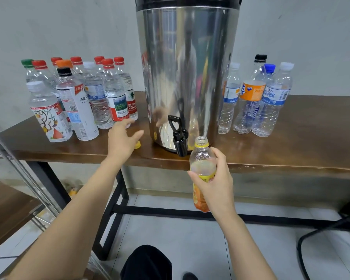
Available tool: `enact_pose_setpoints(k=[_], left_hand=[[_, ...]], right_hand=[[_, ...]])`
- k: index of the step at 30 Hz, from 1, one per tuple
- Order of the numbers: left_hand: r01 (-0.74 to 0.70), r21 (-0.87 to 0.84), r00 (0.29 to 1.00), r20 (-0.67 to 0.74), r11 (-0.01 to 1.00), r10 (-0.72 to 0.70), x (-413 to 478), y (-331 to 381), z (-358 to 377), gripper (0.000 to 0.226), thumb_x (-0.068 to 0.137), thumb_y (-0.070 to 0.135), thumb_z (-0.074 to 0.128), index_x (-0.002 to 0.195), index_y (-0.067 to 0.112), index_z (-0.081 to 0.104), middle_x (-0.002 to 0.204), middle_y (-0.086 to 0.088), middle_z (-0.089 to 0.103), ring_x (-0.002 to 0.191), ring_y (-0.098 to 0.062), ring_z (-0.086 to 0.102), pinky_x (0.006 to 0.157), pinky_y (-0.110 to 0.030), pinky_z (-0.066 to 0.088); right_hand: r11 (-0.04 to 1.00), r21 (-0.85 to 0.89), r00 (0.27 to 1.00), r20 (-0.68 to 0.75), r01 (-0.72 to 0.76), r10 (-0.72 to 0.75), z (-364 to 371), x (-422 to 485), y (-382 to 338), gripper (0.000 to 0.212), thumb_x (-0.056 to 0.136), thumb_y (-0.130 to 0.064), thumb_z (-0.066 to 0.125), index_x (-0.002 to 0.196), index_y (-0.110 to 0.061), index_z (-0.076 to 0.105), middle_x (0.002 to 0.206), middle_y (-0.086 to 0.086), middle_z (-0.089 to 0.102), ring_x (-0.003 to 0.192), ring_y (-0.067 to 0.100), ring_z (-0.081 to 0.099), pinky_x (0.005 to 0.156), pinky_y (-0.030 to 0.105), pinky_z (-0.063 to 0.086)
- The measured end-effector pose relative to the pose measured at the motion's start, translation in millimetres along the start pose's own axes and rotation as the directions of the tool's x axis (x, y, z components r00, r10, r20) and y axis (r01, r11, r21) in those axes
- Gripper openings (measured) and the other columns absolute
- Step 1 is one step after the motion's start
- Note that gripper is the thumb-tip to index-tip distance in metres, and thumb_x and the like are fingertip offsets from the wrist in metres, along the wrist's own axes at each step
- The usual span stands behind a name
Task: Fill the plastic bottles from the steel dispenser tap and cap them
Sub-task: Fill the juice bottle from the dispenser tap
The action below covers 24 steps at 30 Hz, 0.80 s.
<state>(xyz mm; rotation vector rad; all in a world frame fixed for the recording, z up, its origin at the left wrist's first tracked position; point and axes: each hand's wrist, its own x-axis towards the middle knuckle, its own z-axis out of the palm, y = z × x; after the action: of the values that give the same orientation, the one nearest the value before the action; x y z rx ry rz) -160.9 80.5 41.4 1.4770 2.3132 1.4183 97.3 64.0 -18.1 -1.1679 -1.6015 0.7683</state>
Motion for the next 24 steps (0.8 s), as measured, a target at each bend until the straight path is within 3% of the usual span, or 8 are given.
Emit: enact_pose_setpoints(k=[3,5,9,13,18,24], left_hand=[[-0.218,-0.157,0.974,-0.096,0.963,0.205,-18,41,-17,0.036,0.095,0.022,0.066,0.130,0.014,0.062,0.124,0.002,0.065,0.101,-0.008,0.060,0.092,-0.017,0.045],[-0.391,-0.177,0.920,-0.099,0.903,0.379,-37,67,-25,0.033,0.096,0.021,0.063,0.129,0.017,0.062,0.118,0.007,0.065,0.096,0.000,0.058,0.089,-0.006,0.041],[-0.656,-0.095,0.750,0.026,0.749,0.661,-53,87,-22,0.035,0.098,0.020,0.059,0.133,0.014,0.061,0.125,0.002,0.063,0.111,-0.007,0.054,0.096,-0.016,0.038],[-0.722,-0.013,0.684,0.136,0.692,0.717,-50,85,-11,0.034,0.097,0.017,0.053,0.128,0.008,0.065,0.125,-0.006,0.066,0.117,-0.021,0.057,0.102,-0.027,0.040],[-0.702,-0.007,0.707,0.115,0.712,0.698,-48,85,-15,0.033,0.097,0.018,0.053,0.125,0.008,0.067,0.118,-0.005,0.069,0.112,-0.022,0.062,0.098,-0.041,0.049],[-0.715,-0.025,0.696,0.055,0.698,0.716,-45,80,-17,0.029,0.094,0.016,0.059,0.119,0.006,0.071,0.109,-0.005,0.073,0.103,-0.021,0.067,0.091,-0.040,0.053]], right_hand=[[0.999,-0.037,0.999,-0.001,-0.040,0.040,5,-3,3,0.076,0.075,-0.037,0.082,0.135,-0.046,0.036,0.134,-0.017,0.053,0.113,0.012,0.055,0.085,0.035,0.046],[0.997,-0.044,0.998,0.001,-0.060,0.060,9,-8,7,0.076,0.077,-0.036,0.082,0.136,-0.044,0.036,0.135,-0.016,0.052,0.115,0.012,0.053,0.084,0.034,0.045],[0.996,-0.010,0.995,0.045,-0.090,0.091,20,-20,19,0.073,0.079,-0.025,0.082,0.137,-0.037,0.039,0.136,-0.015,0.051,0.117,0.009,0.050,0.084,0.025,0.039],[0.994,0.004,0.989,0.106,-0.108,0.107,28,-26,24,0.071,0.079,-0.019,0.081,0.132,-0.040,0.040,0.131,-0.016,0.053,0.108,0.003,0.049,0.079,0.016,0.037],[0.997,0.024,0.988,0.140,-0.067,0.063,32,-22,18,0.073,0.075,-0.020,0.085,0.126,-0.044,0.039,0.126,-0.019,0.051,0.105,-0.010,0.042,0.078,-0.002,0.034],[0.998,0.048,0.989,0.145,-0.046,0.039,37,-19,16,0.076,0.073,-0.021,0.086,0.130,-0.042,0.040,0.128,-0.018,0.052,0.111,-0.008,0.043,0.083,0.001,0.035]])
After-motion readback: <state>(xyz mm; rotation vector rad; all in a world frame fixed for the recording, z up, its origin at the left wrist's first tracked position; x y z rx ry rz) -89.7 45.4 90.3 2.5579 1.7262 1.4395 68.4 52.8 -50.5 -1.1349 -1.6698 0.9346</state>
